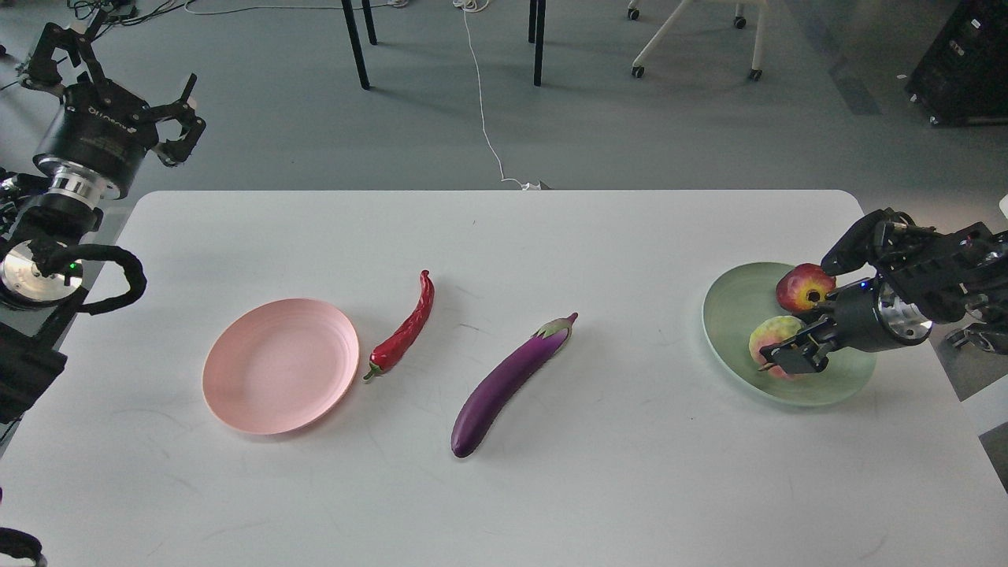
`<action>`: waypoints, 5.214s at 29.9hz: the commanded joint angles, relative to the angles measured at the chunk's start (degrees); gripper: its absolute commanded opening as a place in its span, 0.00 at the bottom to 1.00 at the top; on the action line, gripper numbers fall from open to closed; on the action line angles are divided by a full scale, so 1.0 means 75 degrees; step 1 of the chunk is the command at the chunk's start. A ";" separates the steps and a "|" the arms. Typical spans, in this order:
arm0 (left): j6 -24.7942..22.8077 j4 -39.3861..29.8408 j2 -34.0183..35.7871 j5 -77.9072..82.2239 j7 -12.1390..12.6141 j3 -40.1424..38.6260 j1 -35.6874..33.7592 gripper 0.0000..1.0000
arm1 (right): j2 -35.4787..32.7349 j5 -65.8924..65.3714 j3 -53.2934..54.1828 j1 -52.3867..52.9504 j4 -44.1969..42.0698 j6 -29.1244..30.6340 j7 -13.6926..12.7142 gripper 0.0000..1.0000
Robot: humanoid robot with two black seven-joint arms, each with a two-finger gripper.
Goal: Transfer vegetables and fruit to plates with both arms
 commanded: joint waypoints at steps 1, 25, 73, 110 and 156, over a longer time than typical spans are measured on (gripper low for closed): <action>0.0020 -0.0138 0.0077 0.0591 0.0111 0.0178 -0.0185 0.98 | -0.0110 0.0079 0.0461 -0.0141 -0.0019 -0.0092 0.0000 0.98; 0.0255 -0.5096 -0.0306 1.0678 0.1119 0.2156 -0.1263 0.94 | -0.1903 0.4132 0.8416 -0.3011 -0.1320 0.0283 0.0000 0.98; 0.0935 -0.3467 -0.2126 1.6449 0.2068 0.5511 -0.0303 0.16 | -0.1107 1.0931 1.3599 -0.7806 -0.1390 0.4204 0.0000 0.99; 0.2329 -0.4159 0.2855 1.3543 0.0709 0.4116 0.1384 0.74 | -0.1036 1.0907 1.3704 -0.7759 -0.1449 0.4204 0.0000 0.99; 0.2270 -0.3102 -0.0124 1.4728 0.0861 0.5312 -0.0935 0.08 | -0.1024 1.0884 1.3634 -0.7829 -0.1496 0.4204 0.0000 0.99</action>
